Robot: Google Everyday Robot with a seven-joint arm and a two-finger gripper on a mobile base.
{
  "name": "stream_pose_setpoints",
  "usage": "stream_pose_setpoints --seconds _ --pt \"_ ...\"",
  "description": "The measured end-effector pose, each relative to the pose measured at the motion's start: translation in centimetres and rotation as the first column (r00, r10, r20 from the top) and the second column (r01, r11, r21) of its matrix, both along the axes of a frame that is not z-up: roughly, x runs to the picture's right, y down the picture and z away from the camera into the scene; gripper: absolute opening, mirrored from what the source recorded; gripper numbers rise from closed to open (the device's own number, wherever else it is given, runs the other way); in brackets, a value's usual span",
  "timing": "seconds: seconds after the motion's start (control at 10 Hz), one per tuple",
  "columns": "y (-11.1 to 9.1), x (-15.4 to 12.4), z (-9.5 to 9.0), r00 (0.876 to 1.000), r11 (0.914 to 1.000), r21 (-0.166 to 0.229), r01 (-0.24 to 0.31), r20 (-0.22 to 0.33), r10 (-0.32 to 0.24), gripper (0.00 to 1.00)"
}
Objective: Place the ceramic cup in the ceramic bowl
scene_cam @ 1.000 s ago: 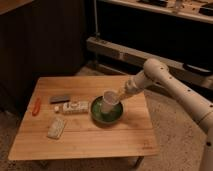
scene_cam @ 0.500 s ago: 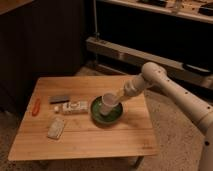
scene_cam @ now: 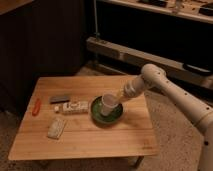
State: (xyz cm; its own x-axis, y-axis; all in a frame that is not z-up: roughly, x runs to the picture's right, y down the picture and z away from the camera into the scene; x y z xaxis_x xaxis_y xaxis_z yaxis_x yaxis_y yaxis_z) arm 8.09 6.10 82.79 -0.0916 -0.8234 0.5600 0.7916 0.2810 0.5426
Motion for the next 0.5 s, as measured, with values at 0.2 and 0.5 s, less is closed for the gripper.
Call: stream_pose_setpoints --seconds 0.2,0.5 --pt "0.07 -0.11 0.07 1.0 1.0 -0.001 -0.001 0.001 0.001 0.81" --pt "0.36 -0.12 0.39 1.0 1.0 -0.002 -0.004 -0.002 0.004 0.81"
